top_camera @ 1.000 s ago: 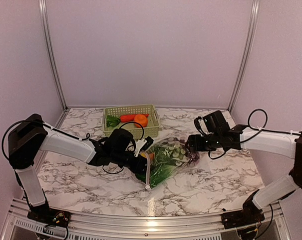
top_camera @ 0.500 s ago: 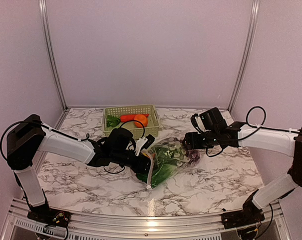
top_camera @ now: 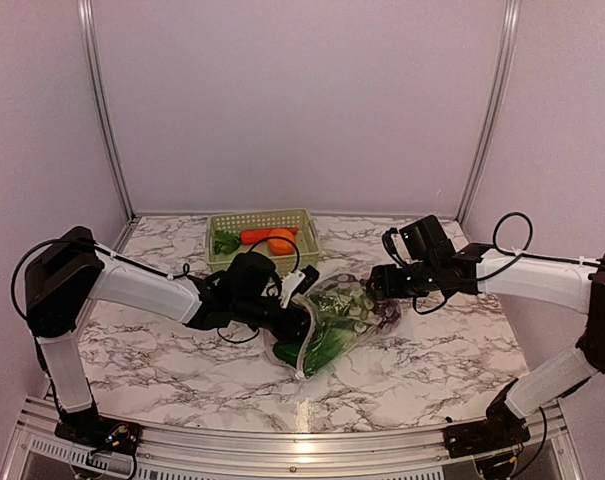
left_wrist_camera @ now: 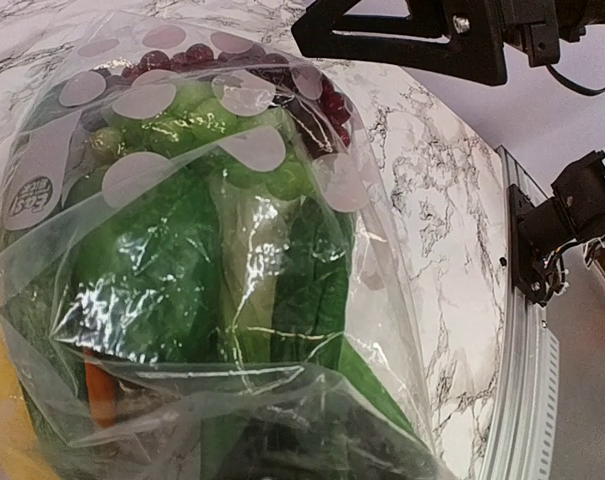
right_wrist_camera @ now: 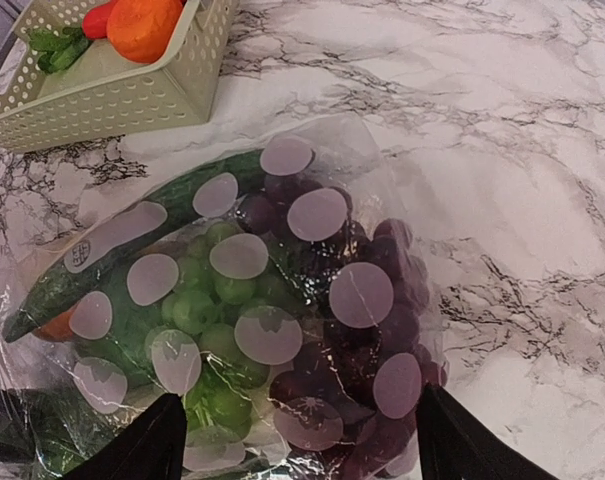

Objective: Open the zip-top bag and remove the fake food
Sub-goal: Pick up the fake vegetable from the zipper food storage bag.

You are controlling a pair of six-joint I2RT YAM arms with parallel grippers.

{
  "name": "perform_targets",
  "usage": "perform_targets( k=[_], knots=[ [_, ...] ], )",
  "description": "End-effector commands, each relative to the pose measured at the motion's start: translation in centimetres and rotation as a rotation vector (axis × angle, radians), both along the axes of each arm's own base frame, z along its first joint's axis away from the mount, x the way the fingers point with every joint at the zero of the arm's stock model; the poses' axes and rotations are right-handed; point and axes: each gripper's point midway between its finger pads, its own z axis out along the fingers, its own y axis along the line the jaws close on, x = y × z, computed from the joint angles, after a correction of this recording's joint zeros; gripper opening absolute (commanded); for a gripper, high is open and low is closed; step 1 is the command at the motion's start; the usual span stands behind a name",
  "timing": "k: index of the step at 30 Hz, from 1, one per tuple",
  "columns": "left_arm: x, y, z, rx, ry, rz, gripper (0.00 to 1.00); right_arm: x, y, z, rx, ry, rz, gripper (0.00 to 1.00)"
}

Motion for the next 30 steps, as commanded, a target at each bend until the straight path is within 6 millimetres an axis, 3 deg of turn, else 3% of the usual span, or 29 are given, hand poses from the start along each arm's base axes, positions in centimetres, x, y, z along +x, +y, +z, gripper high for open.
perform_targets(
  k=[1, 12, 23, 30],
  knots=[
    [-0.3, -0.3, -0.9, 0.025, 0.0, -0.016, 0.27, 0.3, 0.3, 0.6, -0.006, -0.013, -0.002, 0.77],
    [-0.9, 0.7, -2.3, 0.048, 0.021, -0.003, 0.19, 0.2, 0.3, 0.2, -0.005, -0.009, -0.001, 0.77],
    [-0.8, 1.4, -2.4, 0.063, 0.01, 0.031, 0.03, 0.1, 0.2, -0.2, -0.009, -0.002, -0.002, 0.77],
    [-0.9, 2.3, -0.9, 0.008, -0.003, 0.066, 0.03, 0.1, 0.3, -0.7, -0.011, 0.007, -0.001, 0.77]
  ],
)
